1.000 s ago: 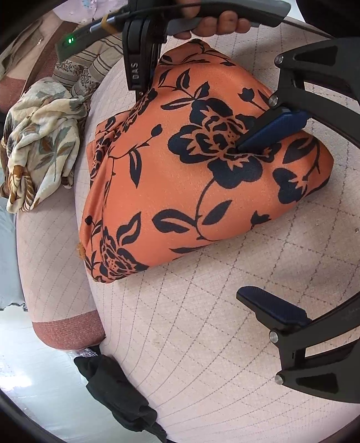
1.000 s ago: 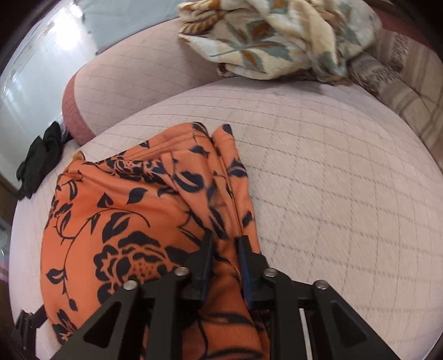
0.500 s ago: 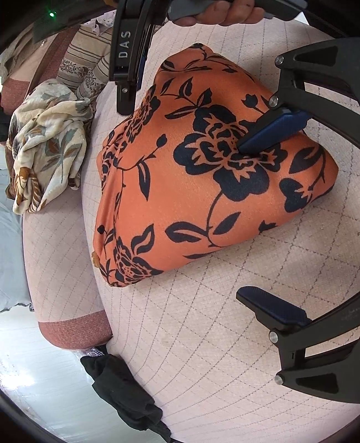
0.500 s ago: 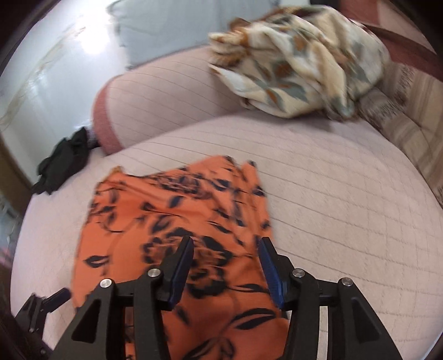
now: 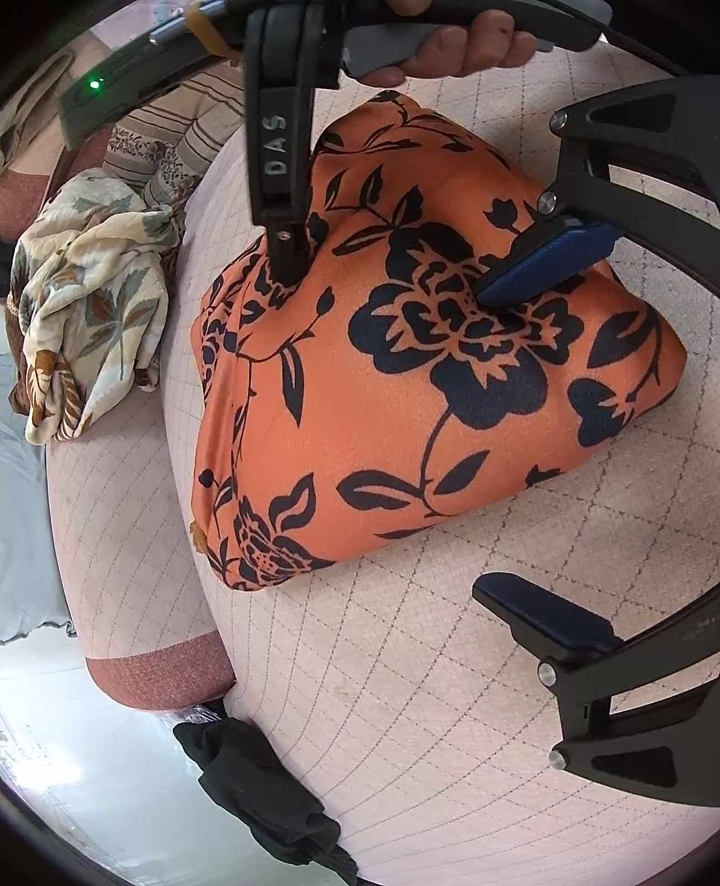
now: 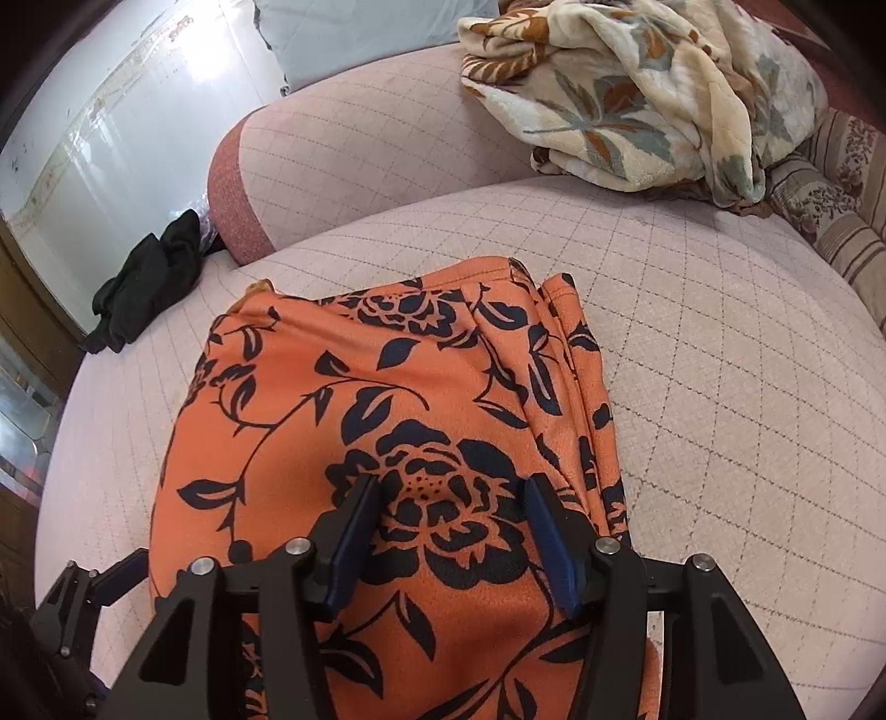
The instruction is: Fold small clothes
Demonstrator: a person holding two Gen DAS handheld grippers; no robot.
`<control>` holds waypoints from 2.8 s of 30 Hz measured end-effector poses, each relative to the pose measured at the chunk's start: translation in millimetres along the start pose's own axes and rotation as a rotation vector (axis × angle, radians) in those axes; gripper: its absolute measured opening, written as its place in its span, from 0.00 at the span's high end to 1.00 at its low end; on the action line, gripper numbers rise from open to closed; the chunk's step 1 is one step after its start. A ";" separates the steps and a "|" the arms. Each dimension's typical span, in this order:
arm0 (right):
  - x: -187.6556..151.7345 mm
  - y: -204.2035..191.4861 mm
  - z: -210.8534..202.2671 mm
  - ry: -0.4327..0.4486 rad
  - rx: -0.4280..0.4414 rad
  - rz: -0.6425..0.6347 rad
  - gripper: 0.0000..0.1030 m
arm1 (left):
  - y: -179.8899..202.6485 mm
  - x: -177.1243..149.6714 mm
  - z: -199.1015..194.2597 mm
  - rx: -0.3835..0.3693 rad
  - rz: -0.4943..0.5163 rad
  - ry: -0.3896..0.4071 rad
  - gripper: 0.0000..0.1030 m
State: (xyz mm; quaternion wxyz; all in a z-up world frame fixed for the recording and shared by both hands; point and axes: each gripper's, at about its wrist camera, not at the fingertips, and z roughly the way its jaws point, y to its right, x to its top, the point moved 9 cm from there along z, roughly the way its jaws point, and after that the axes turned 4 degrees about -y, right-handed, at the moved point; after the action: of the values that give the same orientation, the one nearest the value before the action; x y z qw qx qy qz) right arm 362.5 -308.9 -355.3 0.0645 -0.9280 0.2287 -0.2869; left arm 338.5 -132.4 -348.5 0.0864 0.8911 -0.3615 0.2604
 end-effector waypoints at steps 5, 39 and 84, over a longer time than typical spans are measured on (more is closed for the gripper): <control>9.3 2.3 -12.5 0.044 0.011 -0.018 0.43 | 3.5 4.1 -6.4 0.000 0.005 0.009 0.05; 11.0 -3.4 -26.8 0.077 0.122 0.036 0.43 | -49.6 28.9 -20.1 0.132 -0.187 0.131 0.05; 0.6 9.3 -10.5 -0.063 0.184 0.055 0.63 | -64.2 38.4 -4.6 0.183 -0.230 0.108 0.01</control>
State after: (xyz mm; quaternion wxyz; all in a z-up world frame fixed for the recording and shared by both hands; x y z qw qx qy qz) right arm 353.4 -317.3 -348.7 0.1646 -0.9200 0.2246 -0.2757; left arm 404.1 -107.4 -322.2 0.0535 0.9154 -0.2268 0.3282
